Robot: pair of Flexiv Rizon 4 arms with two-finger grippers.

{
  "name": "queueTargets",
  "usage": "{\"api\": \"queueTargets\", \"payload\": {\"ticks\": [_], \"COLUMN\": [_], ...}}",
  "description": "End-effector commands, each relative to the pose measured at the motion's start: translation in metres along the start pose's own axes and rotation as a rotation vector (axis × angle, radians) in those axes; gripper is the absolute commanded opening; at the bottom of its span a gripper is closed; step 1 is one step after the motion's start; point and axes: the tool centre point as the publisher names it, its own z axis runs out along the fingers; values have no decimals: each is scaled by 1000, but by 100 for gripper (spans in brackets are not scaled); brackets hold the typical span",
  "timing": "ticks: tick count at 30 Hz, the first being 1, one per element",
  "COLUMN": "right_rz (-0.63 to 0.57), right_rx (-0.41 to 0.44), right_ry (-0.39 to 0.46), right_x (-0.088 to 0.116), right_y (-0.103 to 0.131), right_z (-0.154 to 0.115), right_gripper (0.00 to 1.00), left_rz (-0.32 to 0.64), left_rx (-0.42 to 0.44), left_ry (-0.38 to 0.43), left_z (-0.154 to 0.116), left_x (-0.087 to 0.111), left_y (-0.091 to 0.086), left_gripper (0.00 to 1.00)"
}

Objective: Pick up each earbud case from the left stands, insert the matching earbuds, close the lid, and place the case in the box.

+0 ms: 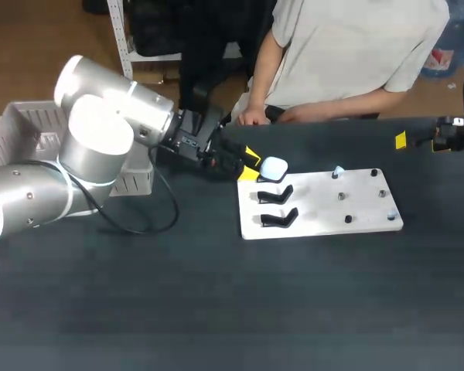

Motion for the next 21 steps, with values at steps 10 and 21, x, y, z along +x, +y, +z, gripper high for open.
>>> {"api": "queueTargets", "payload": {"ticks": [10, 21], "right_rz": [-1, -1], "right_rx": [-1, -1], "right_ry": [0, 0], "right_x": [0, 0], "right_y": [-1, -1], "right_z": [0, 0], "right_gripper": [100, 100], "left_rz": [23, 33], "left_rx": [3, 16], "left_ry": [-17, -9], "left_z": [17, 25], "left_x": [1, 2], "left_y": [14, 15], "left_gripper": [47, 46]}}
